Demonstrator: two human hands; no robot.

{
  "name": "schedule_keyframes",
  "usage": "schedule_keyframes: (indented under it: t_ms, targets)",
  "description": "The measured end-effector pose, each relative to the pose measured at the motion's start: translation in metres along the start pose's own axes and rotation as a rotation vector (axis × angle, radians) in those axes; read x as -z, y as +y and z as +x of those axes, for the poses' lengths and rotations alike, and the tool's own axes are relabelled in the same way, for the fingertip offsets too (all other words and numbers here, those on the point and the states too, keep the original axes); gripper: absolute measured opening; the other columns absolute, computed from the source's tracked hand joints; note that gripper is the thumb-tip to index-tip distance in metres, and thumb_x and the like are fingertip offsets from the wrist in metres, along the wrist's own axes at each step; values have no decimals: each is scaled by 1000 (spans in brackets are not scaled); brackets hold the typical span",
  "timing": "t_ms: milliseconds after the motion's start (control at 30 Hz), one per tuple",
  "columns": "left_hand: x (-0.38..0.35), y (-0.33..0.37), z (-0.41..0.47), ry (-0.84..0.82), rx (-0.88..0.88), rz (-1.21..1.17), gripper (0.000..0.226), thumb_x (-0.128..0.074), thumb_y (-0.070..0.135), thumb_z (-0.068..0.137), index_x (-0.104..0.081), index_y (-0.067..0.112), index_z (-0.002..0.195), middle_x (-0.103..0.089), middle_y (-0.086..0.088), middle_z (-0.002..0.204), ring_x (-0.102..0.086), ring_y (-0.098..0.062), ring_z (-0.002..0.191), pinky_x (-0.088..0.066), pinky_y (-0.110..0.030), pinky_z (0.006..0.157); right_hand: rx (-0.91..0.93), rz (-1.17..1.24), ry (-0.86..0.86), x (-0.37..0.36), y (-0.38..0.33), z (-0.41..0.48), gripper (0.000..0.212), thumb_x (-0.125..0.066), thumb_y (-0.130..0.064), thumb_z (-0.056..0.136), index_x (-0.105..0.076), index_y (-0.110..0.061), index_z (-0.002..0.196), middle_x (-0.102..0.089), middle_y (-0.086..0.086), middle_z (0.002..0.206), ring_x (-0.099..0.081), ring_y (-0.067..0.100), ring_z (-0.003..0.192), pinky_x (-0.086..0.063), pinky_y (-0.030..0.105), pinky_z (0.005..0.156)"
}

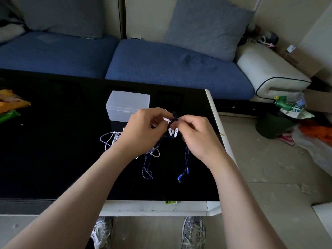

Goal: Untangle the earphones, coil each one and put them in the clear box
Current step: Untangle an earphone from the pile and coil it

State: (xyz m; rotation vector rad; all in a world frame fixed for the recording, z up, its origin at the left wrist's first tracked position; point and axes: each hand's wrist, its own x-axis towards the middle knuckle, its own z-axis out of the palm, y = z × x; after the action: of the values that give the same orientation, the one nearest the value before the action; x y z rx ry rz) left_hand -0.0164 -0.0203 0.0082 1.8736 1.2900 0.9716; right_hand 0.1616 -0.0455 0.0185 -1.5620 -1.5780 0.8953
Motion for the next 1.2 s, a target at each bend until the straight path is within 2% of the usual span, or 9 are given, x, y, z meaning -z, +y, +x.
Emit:
schedule_keyframes:
  t_ms: [100,233,467,567,733,867,967,1033,1200]
  targets:
    - [-1,-2,0,-23,-11,27,32,-58,9,97,-77,33,107,-76,9,87,-71,-7,82,-60,-35,82,-13,-13,29,-1,0,0,25,-59,-23,103,-80,-26,89,-66,-1,66,-56,11,61,-41,21,55]
    - [-2,0,0,-13,-25,26,23,-64,19,97,-78,35,106,-74,9,90,-70,-6,83,-58,-28,78,-24,-22,60,1,2,0,25,-58,-20,103,-77,-26,88,-57,-14,54,-48,5,51,-37,18,47]
    - [-2,-6,0,94,-204,169,9,-80,20,91,-81,27,96,-69,10,102,-68,-7,86,-57,-34,82,-85,78,-10,-1,-2,-1,34,-54,-30,102,-80,-17,84,-76,2,78,-75,20,81,-60,45,87]
    - [-3,0,-3,124,-247,184,12,-80,17,89,-82,29,94,-73,12,94,-70,-7,84,-57,-32,79,-93,114,27,-3,-2,-1,35,-58,-34,106,-82,-17,87,-79,3,80,-78,19,80,-62,39,87]
    - [-7,4,0,180,60,-83,12,-72,16,93,-80,24,88,-74,15,74,-67,2,68,-49,-15,65,-166,202,47,-4,-4,-1,27,-58,-24,109,-79,-10,99,-81,3,84,-80,16,81,-59,31,89]
    - [-13,5,5,142,295,-474,12,-64,17,99,-75,17,93,-73,-12,84,-64,-17,76,-52,-38,76,-291,263,53,-10,-8,0,26,-58,-23,107,-77,-8,99,-82,4,84,-80,17,83,-57,29,87]
    - [-17,7,6,176,333,-643,14,-58,10,102,-71,12,96,-74,-12,93,-69,-21,85,-58,-40,86,-404,381,101,-11,-11,2,26,-60,-18,104,-78,0,96,-81,11,84,-81,24,82,-64,29,81]
    - [-18,12,7,202,358,-749,16,-55,9,104,-69,9,97,-74,-9,93,-71,-20,84,-60,-36,77,-446,445,108,-12,-13,2,27,-60,-18,104,-77,-1,92,-81,11,81,-81,27,81,-65,28,77]
    - [-22,8,10,241,374,-575,8,-55,15,104,-63,13,103,-63,-10,84,-59,-23,74,-50,-39,69,-377,383,119,-17,-14,3,29,-59,-22,104,-77,-3,90,-77,4,75,-78,19,74,-60,34,88]
